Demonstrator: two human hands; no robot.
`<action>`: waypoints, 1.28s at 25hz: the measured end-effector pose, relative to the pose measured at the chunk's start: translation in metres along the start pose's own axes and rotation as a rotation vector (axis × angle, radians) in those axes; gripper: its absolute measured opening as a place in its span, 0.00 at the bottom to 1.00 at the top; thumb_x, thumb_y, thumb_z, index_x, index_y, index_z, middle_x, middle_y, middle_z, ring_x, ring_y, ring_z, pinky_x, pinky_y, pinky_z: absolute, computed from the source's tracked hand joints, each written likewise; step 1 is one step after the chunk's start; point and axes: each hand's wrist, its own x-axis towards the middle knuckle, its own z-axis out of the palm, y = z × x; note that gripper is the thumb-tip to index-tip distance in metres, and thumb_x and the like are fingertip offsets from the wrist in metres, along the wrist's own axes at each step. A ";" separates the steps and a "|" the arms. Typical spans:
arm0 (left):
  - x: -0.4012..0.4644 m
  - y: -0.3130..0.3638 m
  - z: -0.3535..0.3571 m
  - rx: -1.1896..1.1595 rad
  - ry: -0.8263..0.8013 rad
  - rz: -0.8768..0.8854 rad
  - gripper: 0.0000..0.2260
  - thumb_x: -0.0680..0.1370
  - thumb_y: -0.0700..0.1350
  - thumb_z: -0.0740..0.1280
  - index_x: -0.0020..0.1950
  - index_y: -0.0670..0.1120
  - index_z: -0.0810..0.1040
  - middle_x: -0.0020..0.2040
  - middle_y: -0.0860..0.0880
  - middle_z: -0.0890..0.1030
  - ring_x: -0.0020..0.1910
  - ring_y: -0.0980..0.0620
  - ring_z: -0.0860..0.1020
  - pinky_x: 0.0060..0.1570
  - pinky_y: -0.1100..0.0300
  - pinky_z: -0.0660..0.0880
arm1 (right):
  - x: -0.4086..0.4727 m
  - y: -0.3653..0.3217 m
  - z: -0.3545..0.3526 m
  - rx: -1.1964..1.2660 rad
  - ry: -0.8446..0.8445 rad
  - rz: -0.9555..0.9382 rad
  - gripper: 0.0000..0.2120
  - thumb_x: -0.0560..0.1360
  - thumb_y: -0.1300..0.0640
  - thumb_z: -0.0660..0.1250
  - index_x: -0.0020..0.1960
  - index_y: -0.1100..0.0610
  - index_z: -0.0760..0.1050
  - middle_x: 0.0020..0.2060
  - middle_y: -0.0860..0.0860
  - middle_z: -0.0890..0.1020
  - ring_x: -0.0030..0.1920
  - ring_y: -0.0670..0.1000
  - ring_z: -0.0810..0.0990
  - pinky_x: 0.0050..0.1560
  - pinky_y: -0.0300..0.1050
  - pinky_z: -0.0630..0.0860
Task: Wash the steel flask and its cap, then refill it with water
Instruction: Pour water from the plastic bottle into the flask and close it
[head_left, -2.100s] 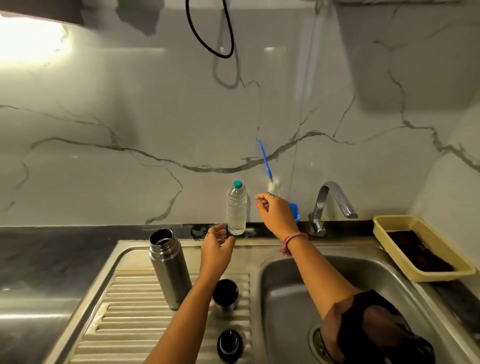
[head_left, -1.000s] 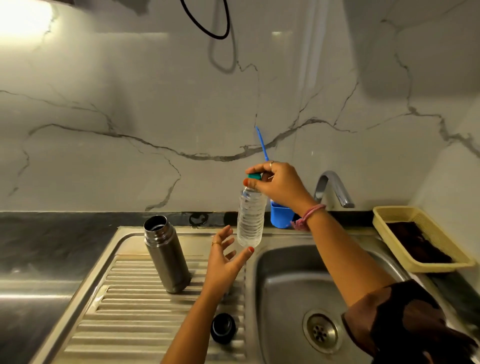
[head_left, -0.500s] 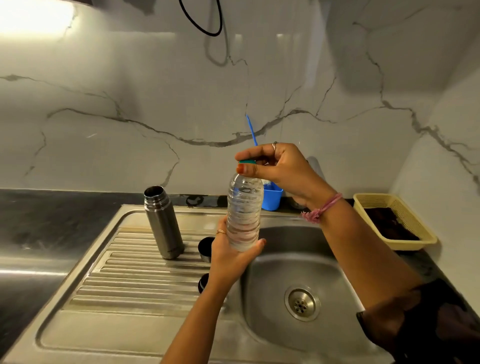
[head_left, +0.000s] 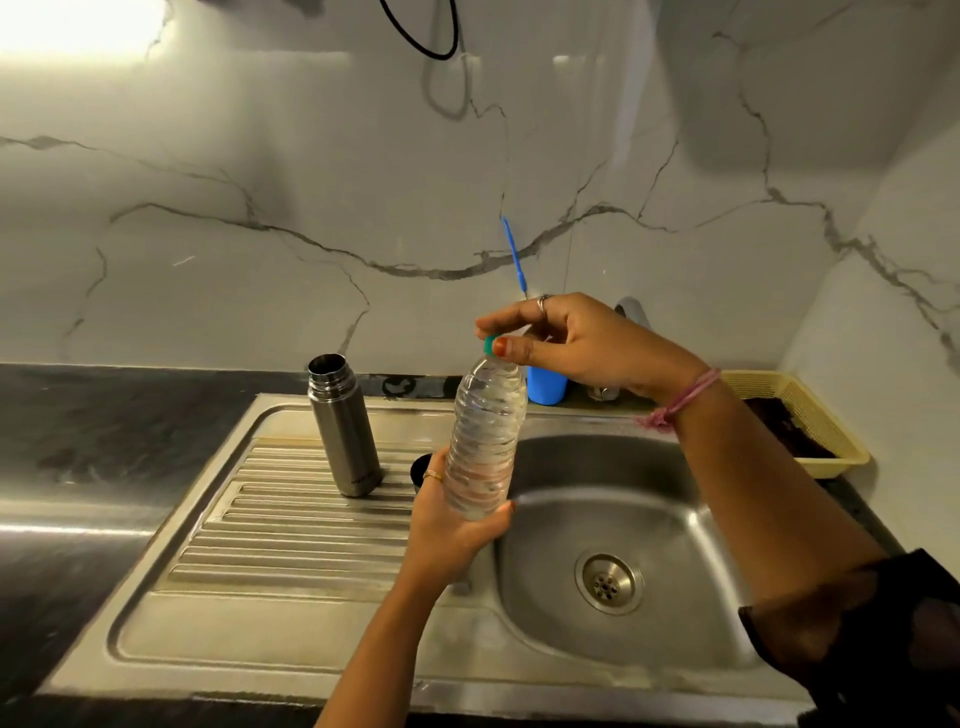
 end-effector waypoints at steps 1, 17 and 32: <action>0.000 -0.001 -0.005 0.006 0.011 -0.011 0.33 0.60 0.49 0.80 0.61 0.53 0.72 0.54 0.49 0.83 0.53 0.52 0.83 0.55 0.55 0.79 | 0.003 -0.004 0.000 -0.204 0.024 0.014 0.18 0.74 0.46 0.66 0.61 0.52 0.76 0.51 0.44 0.81 0.49 0.46 0.80 0.50 0.34 0.76; -0.006 -0.009 -0.065 0.092 -0.041 0.005 0.29 0.65 0.33 0.79 0.58 0.53 0.72 0.51 0.51 0.82 0.49 0.58 0.82 0.47 0.65 0.78 | 0.025 -0.029 0.042 -0.394 0.011 0.093 0.21 0.70 0.40 0.67 0.57 0.51 0.78 0.44 0.40 0.78 0.41 0.41 0.77 0.38 0.25 0.70; -0.020 -0.044 -0.119 -0.037 0.006 -0.105 0.30 0.66 0.30 0.78 0.64 0.45 0.71 0.53 0.48 0.83 0.50 0.54 0.83 0.49 0.62 0.79 | -0.017 0.024 0.127 0.660 0.348 0.208 0.19 0.67 0.65 0.71 0.57 0.60 0.77 0.54 0.55 0.82 0.56 0.51 0.81 0.55 0.40 0.78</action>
